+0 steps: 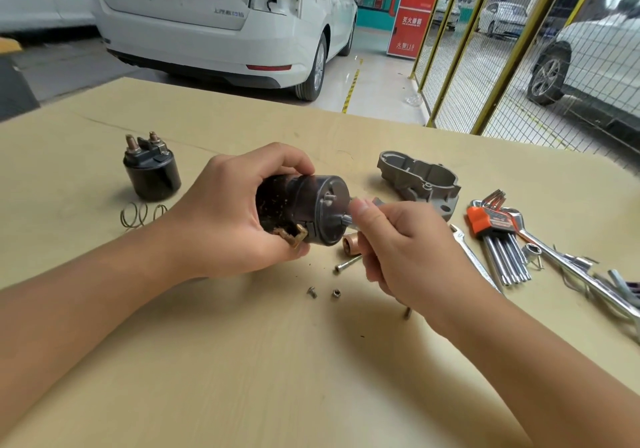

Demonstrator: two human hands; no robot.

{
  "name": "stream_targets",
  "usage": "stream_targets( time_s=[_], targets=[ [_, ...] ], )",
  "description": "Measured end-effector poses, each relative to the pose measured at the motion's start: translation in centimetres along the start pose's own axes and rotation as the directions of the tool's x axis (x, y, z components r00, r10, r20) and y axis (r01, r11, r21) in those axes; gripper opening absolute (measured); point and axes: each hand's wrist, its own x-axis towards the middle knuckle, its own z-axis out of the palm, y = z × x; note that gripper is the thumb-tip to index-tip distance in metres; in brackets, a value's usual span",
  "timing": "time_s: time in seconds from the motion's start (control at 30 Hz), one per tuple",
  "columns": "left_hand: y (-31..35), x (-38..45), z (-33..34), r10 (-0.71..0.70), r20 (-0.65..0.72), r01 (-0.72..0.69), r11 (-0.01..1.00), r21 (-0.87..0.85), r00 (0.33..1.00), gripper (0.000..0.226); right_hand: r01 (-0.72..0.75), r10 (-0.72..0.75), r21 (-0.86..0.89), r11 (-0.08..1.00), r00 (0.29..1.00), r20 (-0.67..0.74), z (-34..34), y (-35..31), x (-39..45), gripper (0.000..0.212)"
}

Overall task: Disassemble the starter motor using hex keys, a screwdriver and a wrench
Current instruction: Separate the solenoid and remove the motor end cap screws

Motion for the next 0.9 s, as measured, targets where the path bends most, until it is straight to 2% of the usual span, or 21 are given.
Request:
stream_targets(
  time_s=[0.2,0.33,0.53,0.67,0.73,0.8,0.87,0.9],
  targets=[
    [0.3,0.6,0.5,-0.016,0.020,0.016,1.000,0.015,1.000,0.064,-0.006,-0.002,-0.159,0.987,0.999,-0.051,-0.4,-0.4,0.6,0.054],
    [0.2,0.9,0.7,-0.016,0.044,0.015,0.999,0.034,0.999,0.064,0.047,-0.079,-0.356,0.933,0.994,-0.074,-0.5,-0.9,0.6,0.052],
    [0.1,1.1,0.6,-0.021,0.080,0.019,0.999,0.028,0.997,0.062,0.145,-0.205,-0.552,0.821,0.978,-0.048,-0.5,-0.9,0.3,0.050],
    [0.0,1.1,0.4,-0.014,0.088,0.013,1.000,0.016,0.996,0.062,0.214,-0.312,-0.613,0.760,0.949,-0.056,0.0,-0.5,0.0,0.047],
    [-0.1,1.1,0.3,-0.010,0.075,0.010,1.000,0.006,0.997,0.061,0.220,-0.323,-0.513,0.830,0.939,-0.120,0.3,0.0,0.0,0.049],
    [-0.2,1.0,0.3,-0.012,0.052,0.012,1.000,-0.001,0.999,0.061,0.139,-0.182,-0.228,0.964,0.967,-0.180,0.7,0.5,0.4,0.057],
    [-0.2,1.0,0.5,-0.024,0.019,0.024,1.000,-0.005,1.000,0.061,0.034,-0.025,0.043,0.999,0.980,-0.198,1.3,0.6,0.9,0.061],
    [-0.1,1.0,0.6,-0.027,0.000,0.027,1.000,0.000,1.000,0.060,0.019,0.004,0.099,0.995,0.973,-0.232,1.6,0.5,1.0,0.061]
  ],
)
